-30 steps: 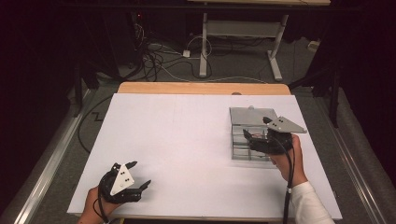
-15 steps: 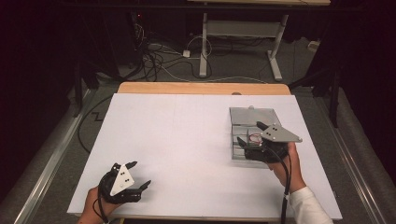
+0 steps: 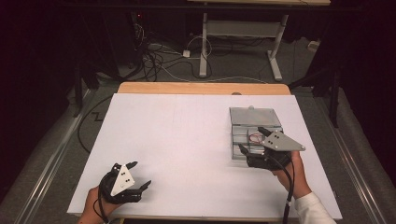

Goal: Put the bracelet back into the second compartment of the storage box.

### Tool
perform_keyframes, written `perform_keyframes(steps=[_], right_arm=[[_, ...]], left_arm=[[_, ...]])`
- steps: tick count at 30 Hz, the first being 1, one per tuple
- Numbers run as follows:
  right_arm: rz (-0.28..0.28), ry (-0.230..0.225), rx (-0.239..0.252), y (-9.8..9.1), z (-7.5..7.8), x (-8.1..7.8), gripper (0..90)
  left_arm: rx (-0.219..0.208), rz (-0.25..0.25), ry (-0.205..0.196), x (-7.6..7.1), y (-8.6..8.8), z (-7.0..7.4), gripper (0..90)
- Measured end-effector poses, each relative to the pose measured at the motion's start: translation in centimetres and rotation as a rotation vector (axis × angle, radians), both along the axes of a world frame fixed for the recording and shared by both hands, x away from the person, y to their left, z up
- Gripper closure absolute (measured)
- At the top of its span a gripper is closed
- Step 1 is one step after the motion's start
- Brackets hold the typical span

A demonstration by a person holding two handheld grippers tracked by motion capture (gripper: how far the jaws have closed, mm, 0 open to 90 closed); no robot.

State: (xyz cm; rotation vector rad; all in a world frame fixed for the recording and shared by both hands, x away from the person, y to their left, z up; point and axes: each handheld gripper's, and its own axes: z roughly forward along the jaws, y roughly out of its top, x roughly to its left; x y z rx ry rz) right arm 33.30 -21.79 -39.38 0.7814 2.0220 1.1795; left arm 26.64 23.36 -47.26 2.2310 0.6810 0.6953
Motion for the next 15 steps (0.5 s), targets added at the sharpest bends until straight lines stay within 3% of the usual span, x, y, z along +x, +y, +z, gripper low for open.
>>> perform_keyframes(steps=[15], right_arm=[[0.012, -0.02, -0.027, -1.0, -0.1, -1.4, 16.5]], left_arm=[[0.004, -0.003, 0.0, 0.0, -0.1, 0.0, 20.9]])
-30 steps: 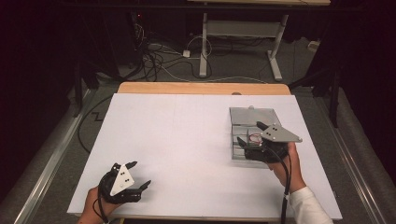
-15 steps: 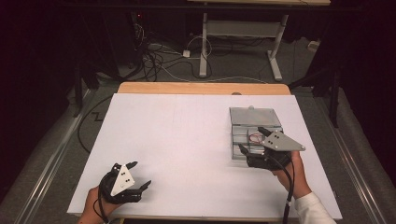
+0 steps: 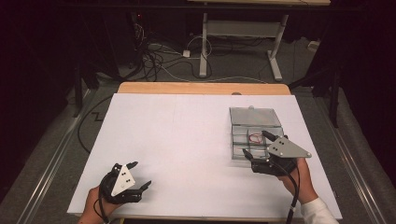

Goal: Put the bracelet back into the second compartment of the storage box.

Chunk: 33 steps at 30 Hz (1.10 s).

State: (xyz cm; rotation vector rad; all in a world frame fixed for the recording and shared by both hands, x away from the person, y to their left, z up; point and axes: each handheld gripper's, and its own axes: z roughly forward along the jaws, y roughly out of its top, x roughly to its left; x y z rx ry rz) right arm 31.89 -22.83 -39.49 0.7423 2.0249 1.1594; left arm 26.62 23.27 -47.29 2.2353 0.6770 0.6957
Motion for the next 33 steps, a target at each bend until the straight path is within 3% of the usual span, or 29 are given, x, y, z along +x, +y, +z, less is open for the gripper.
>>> perform_keyframes(steps=[33], right_arm=[[-0.009, -0.022, -0.055, -3.6, -2.1, -3.0, 16.5]], left_arm=[[0.012, -0.01, 0.006, 0.1, -0.4, -0.2, 20.9]])
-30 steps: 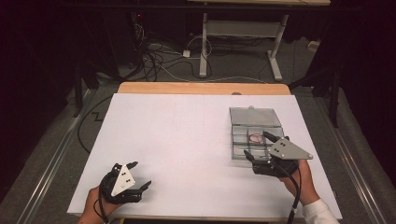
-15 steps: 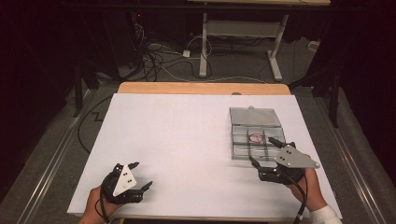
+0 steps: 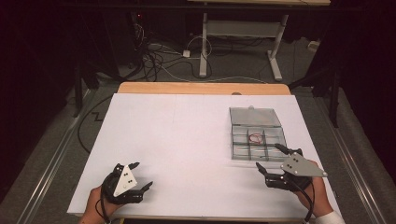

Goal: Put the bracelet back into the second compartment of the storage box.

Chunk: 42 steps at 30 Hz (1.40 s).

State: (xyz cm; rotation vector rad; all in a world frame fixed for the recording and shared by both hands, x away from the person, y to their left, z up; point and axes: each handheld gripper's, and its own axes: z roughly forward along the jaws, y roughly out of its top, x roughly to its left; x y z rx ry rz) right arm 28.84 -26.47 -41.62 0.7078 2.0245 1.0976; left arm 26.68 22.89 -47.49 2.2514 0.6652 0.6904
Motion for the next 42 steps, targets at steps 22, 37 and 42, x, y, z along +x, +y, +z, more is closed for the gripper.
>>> perform_keyframes(steps=[22, 37, 42], right_arm=[[-0.026, 0.018, -0.011, -2.8, -3.0, -1.3, 16.7], [-0.063, 0.089, -0.024, -5.3, -5.4, -1.5, 17.2], [-0.058, 0.09, -0.018, -5.4, -5.5, -1.5, 17.2]], left_arm=[[0.021, -0.017, -0.006, 0.1, -0.3, -0.1, 20.9], [0.021, -0.021, -0.005, 0.4, -0.6, -0.1, 20.9], [0.016, -0.013, -0.001, 0.5, -0.6, -0.2, 20.9]])
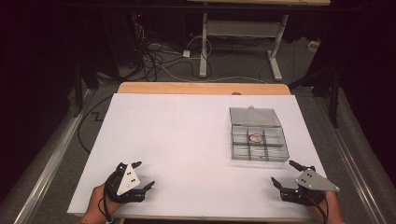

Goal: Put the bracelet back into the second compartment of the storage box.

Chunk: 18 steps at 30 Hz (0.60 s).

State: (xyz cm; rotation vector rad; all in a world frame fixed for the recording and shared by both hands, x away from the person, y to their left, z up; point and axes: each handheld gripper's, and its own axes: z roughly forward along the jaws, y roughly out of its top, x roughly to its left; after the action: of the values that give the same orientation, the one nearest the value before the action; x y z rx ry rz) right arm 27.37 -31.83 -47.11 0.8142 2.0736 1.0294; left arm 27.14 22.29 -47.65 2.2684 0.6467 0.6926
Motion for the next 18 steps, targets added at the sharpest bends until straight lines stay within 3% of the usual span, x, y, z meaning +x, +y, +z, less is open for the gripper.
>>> perform_keyframes(steps=[18], right_arm=[[0.012, -0.037, -0.002, 0.59, 0.92, -0.44, 17.4]], left_arm=[[0.004, -0.01, -0.009, -0.32, 0.09, 0.05, 20.9]])
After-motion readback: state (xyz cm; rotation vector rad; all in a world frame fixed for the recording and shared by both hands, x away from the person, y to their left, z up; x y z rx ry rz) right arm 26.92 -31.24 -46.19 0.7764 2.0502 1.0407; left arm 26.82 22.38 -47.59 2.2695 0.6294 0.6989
